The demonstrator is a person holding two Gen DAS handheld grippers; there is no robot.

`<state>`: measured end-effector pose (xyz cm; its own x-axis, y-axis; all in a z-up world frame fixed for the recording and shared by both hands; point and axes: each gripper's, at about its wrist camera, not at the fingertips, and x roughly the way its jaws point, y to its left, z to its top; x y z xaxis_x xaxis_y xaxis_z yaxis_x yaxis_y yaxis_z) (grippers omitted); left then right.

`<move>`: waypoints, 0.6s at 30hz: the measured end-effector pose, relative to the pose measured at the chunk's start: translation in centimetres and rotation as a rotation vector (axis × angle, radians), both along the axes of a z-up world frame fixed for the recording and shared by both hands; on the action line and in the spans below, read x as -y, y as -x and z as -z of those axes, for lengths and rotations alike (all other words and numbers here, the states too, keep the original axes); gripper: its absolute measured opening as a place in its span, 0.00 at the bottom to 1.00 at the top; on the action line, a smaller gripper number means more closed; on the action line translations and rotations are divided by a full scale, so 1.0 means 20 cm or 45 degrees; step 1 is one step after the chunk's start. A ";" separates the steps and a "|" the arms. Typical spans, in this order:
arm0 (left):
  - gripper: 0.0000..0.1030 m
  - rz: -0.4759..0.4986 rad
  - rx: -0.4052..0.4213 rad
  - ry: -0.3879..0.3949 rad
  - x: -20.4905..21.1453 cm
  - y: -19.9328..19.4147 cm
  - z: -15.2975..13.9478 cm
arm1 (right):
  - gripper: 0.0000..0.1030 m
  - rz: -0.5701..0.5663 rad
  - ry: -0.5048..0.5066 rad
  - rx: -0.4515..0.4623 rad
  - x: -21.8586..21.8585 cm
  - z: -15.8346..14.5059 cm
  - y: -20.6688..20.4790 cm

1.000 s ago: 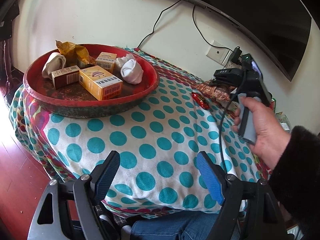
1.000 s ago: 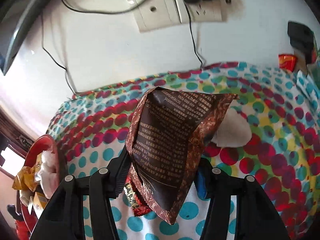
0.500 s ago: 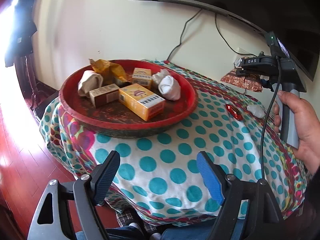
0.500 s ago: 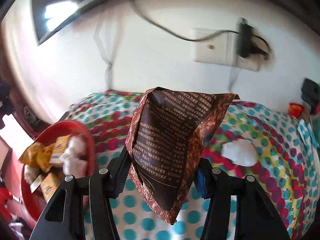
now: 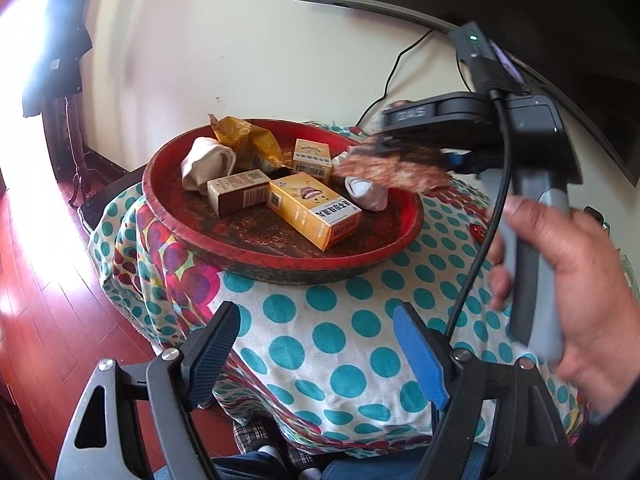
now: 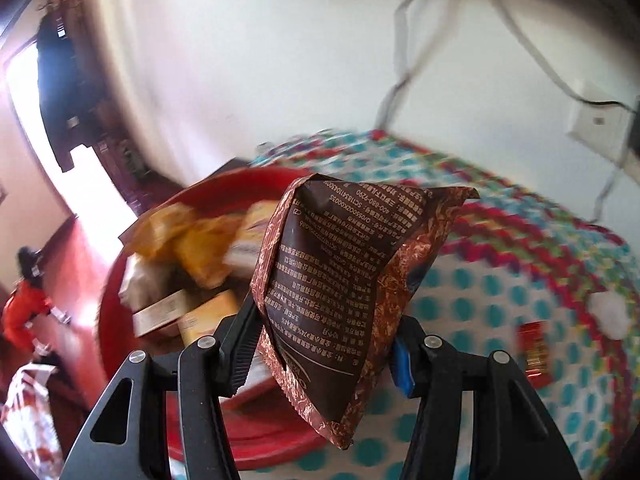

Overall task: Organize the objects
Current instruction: 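Lower the brown OCAK bag into the red tray and open the right gripper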

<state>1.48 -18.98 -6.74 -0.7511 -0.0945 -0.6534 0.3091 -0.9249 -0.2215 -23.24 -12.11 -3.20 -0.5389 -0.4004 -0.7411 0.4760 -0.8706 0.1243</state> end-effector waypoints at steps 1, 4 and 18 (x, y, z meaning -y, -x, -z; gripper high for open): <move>0.79 -0.004 0.001 -0.002 0.01 0.00 0.00 | 0.51 -0.038 0.001 0.012 0.04 0.02 -0.02; 0.79 -0.016 0.000 -0.013 0.03 0.00 0.00 | 0.51 -0.180 0.021 0.067 0.15 0.07 -0.09; 0.79 -0.016 0.015 -0.015 0.04 0.01 0.02 | 0.54 -0.549 -0.082 0.124 0.37 0.18 -0.28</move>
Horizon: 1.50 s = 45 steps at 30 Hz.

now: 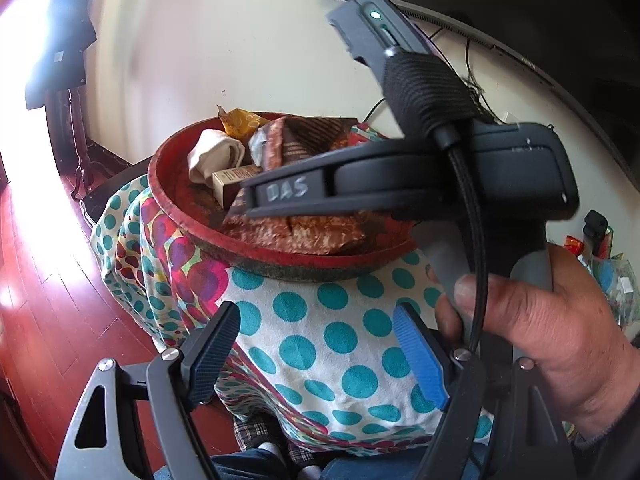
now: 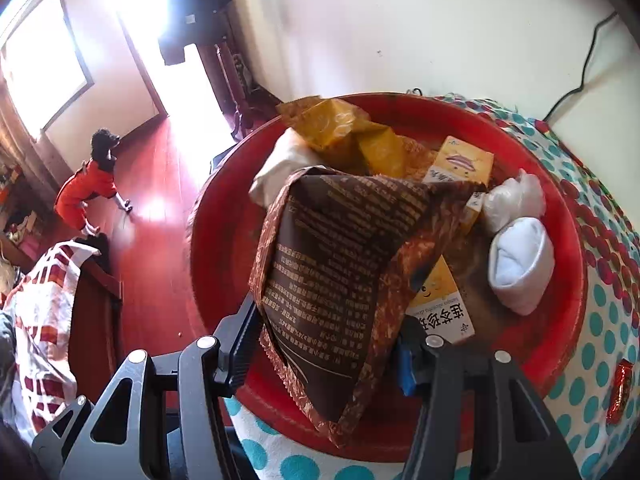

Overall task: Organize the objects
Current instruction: 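Lower the brown OCAK bag into the red tray and open the right gripper, then move the left gripper to the small red candy bar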

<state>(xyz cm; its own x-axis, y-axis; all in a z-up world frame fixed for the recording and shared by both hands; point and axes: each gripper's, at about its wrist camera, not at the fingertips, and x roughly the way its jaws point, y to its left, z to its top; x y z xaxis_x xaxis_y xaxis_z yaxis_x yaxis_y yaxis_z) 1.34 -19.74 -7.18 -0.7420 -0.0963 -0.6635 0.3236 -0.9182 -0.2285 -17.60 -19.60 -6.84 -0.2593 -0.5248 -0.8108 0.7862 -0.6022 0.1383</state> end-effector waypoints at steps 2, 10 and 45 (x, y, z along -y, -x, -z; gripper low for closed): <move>0.79 -0.007 0.000 0.018 0.00 0.00 0.00 | 0.57 0.002 0.015 0.022 -0.02 0.01 0.05; 0.79 0.007 0.018 0.027 -0.01 0.02 0.02 | 0.81 0.048 0.030 0.038 -0.13 0.00 0.11; 0.79 0.383 -0.047 0.227 -0.84 0.62 -0.14 | 0.97 1.321 0.031 -0.216 -2.05 0.08 0.37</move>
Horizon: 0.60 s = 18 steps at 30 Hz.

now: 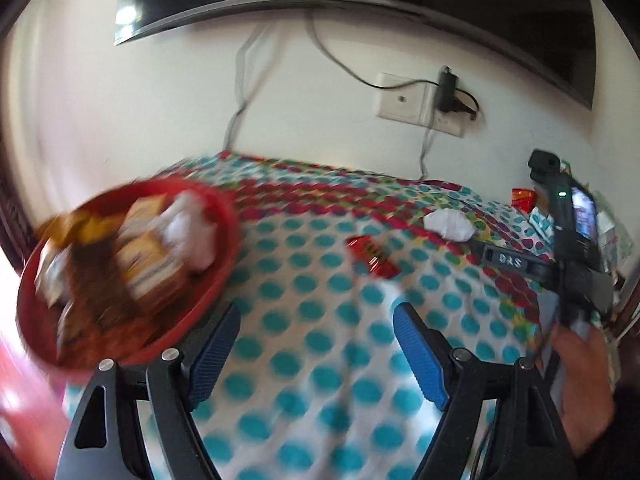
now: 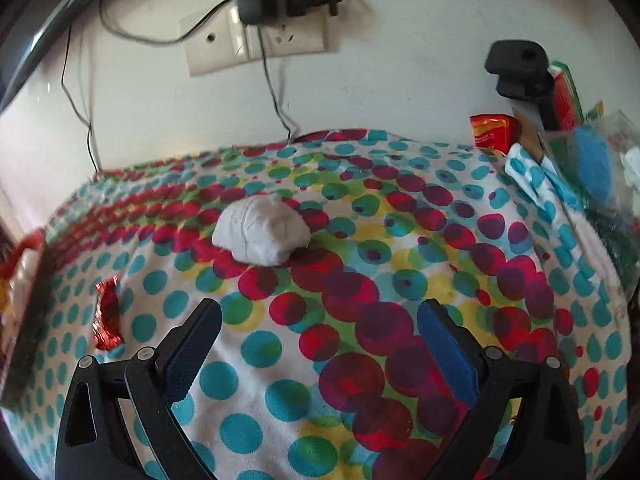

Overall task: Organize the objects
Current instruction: 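Move the left gripper to the small red candy bar, then grasp the red candy bar with the left gripper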

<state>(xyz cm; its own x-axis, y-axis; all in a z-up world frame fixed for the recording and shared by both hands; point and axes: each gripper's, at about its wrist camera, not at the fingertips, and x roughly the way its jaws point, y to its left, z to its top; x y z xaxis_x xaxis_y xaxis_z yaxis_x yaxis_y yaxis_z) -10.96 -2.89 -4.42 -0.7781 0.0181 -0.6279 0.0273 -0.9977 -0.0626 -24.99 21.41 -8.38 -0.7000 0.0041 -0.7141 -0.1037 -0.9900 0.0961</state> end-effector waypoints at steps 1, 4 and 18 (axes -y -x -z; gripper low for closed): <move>0.79 0.011 0.016 0.018 -0.05 0.07 0.01 | 0.98 0.010 0.019 0.005 -0.01 0.01 0.00; 0.79 0.025 0.080 0.035 -0.16 0.25 0.05 | 0.98 0.045 0.092 0.049 -0.07 0.04 0.01; 0.45 -0.057 0.295 0.131 -0.27 0.69 0.29 | 1.00 0.132 0.282 0.018 -0.19 0.05 -0.02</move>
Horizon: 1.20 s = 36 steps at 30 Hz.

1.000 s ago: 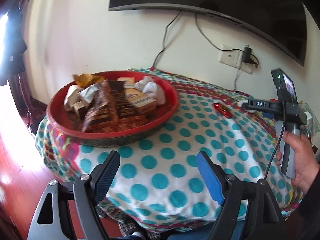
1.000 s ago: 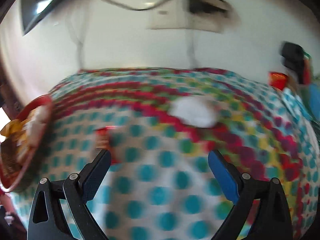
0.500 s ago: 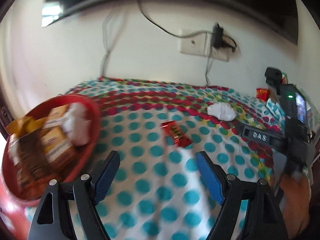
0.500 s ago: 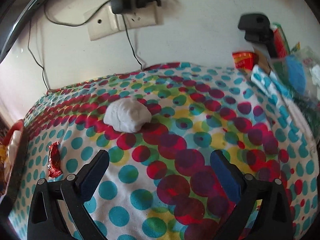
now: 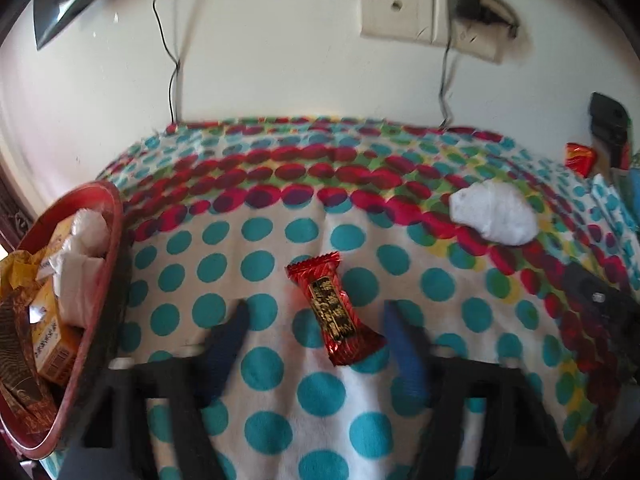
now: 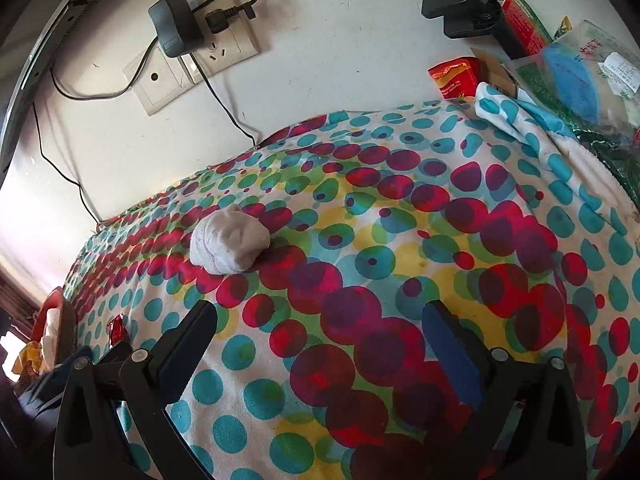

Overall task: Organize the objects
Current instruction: 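Grasp the red candy bar with the left gripper, then drop the candy bar into the tray with the left gripper while the right grasps the sock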

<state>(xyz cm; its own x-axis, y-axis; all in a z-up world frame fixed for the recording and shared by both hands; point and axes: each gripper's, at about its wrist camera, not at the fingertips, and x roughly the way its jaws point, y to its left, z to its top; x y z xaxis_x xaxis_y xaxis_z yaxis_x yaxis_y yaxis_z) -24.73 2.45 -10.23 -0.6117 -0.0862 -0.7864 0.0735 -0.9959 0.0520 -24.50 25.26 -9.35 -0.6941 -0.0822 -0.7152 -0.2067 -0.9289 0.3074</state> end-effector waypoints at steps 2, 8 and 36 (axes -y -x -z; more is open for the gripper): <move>0.31 -0.007 0.000 -0.013 0.00 0.02 0.01 | 1.00 -0.001 0.018 -0.008 -0.01 0.00 0.00; 0.19 0.020 -0.004 0.007 -0.03 0.03 0.02 | 1.00 -0.008 0.013 -0.002 0.00 0.00 0.00; 0.17 0.077 -0.127 0.053 0.06 -0.12 -0.22 | 1.00 -0.017 -0.049 0.034 0.03 0.00 0.02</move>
<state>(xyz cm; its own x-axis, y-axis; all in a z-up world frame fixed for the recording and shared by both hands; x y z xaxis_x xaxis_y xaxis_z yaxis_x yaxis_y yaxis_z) -22.42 1.32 -5.77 -0.6916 -0.0783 -0.7180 0.0202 -0.9958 0.0891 -24.92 24.76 -9.35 -0.6739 -0.0637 -0.7360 -0.2018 -0.9425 0.2663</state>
